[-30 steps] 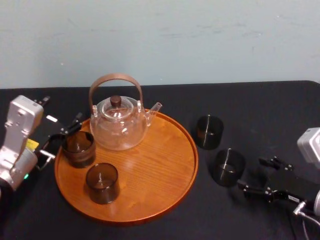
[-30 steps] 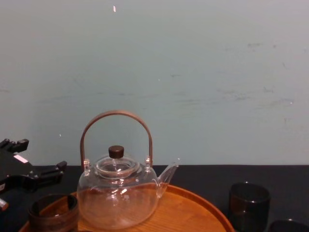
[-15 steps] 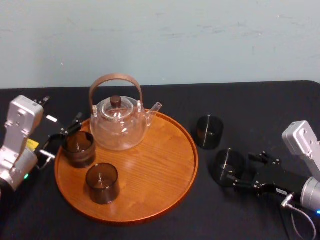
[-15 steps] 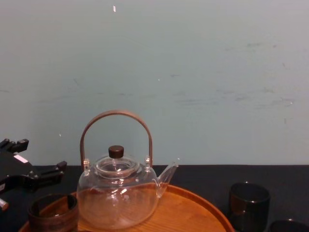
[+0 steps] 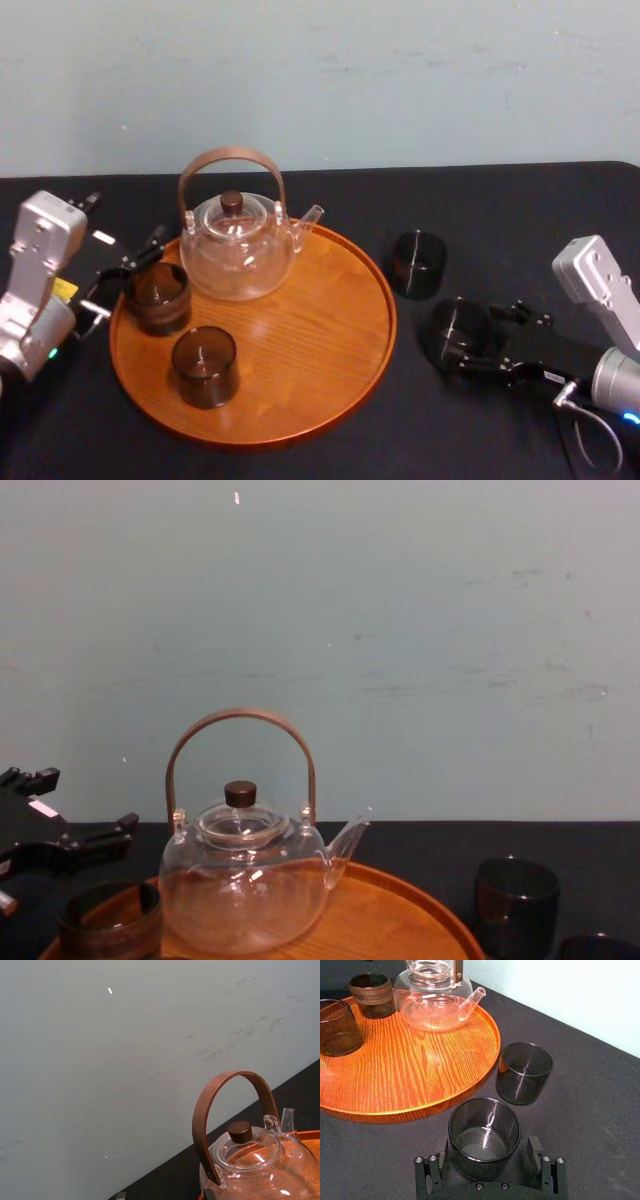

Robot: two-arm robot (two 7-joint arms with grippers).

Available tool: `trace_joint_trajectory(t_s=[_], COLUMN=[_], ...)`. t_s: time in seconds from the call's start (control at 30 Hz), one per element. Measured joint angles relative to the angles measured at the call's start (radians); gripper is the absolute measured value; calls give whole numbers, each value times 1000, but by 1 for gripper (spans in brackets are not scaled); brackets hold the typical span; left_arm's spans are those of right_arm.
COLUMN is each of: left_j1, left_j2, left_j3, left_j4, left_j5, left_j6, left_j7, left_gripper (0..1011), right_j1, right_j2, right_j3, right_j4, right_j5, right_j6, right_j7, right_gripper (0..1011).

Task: Pick up the glass from the table and place it on the tray.

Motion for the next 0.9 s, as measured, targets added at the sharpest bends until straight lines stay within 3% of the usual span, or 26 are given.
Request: trace_joint_trajectory(t_s=[0.9], left_j1=[0], left_j2=[0], left_j3=[0], left_j4=[0], left_j5=[0], left_j6=[0], left_j7=[0], left_gripper=[1001], right_j1=[61], right_j2=[-31], right_j3=[-43], right_j4=[38], right_j5=[-11], right_j6=[19], right_j7=[14], right_gripper=[1002])
